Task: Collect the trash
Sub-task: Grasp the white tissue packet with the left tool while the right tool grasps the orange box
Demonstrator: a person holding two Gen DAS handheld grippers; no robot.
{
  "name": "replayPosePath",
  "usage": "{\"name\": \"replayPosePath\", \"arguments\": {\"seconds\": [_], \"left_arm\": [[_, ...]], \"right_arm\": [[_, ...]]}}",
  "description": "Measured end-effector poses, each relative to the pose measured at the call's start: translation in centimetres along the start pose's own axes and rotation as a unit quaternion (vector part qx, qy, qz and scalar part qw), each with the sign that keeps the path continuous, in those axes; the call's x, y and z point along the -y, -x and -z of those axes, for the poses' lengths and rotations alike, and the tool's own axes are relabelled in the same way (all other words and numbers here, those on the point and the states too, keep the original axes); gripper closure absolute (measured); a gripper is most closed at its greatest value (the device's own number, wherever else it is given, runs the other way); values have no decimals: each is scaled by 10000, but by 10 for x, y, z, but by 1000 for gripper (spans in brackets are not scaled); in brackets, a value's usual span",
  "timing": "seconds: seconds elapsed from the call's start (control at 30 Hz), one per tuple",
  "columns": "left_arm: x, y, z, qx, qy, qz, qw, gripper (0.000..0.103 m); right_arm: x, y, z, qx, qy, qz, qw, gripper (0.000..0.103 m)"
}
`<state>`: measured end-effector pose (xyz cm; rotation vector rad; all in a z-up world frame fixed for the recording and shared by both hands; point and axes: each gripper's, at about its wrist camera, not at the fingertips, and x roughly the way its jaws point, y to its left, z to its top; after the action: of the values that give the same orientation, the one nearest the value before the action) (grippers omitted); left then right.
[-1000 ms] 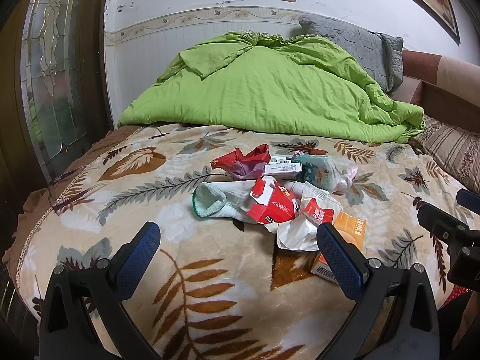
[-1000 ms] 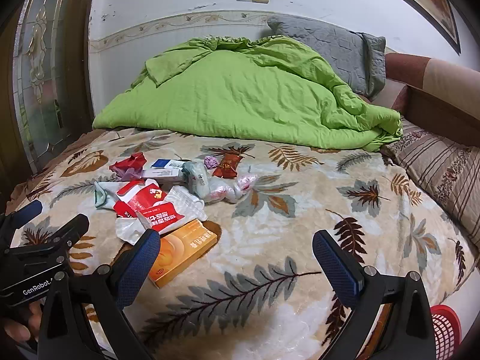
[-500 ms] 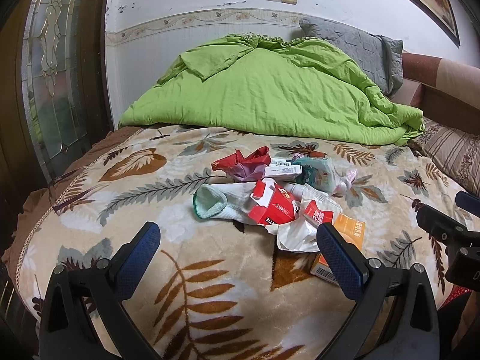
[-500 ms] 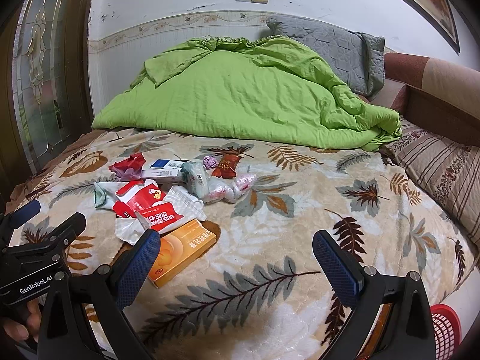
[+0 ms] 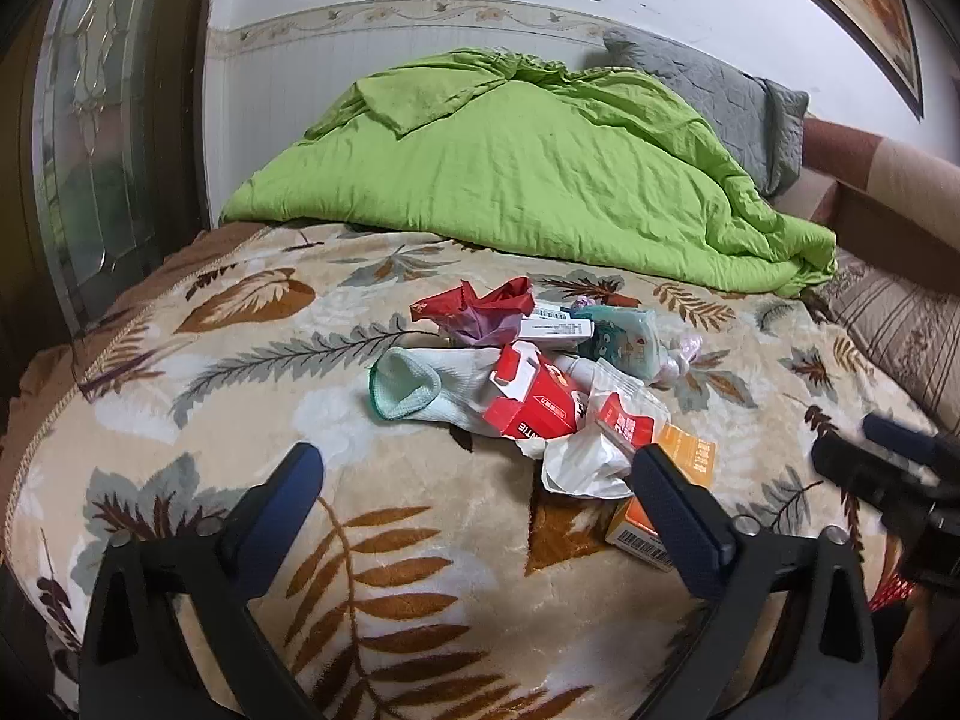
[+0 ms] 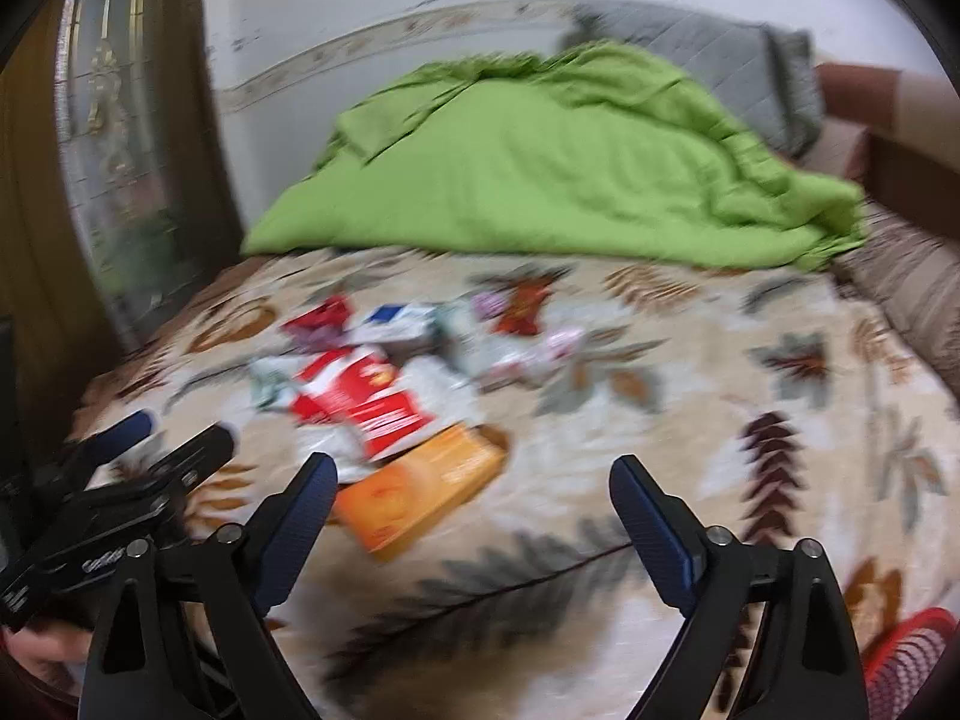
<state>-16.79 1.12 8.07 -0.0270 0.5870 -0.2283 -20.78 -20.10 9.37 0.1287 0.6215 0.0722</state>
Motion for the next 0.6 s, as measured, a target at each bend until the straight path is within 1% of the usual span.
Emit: {"name": "replayPosePath", "arguments": {"seconds": [0.03,0.1,0.17,0.27,0.3,0.37,0.43,0.53,0.6], "left_arm": [[-1,-2,0,-59,24,23,10000,30],[-5,-7,1,-226,108,29,9997,47],[-12,-9,1,-325,248,107,9991,48],[-22,-7,0,-282,430,79,9986,48],[-24,-7,0,-281,473,64,9985,48],[-26,-7,0,-286,498,63,9983,48],[-29,-6,0,-273,499,71,9984,48],[-29,-7,0,-301,472,130,9983,48],[-27,-8,0,-327,456,227,9982,48]], "right_arm": [[-1,-3,1,-82,-31,-99,9999,13],[-3,-17,1,-379,-156,-286,9988,15],[-1,-37,2,-791,-440,-537,9944,18],[1,-70,10,-1389,-907,-602,9843,20],[1,-78,12,-1495,-1008,-586,9819,21],[-2,-92,14,-1633,-1103,-339,9798,21],[-5,-102,11,-1696,-1185,-296,9779,21],[-15,-116,5,-1684,-1038,-117,9802,21],[-14,-121,3,-1711,-1063,-104,9794,21]]}}
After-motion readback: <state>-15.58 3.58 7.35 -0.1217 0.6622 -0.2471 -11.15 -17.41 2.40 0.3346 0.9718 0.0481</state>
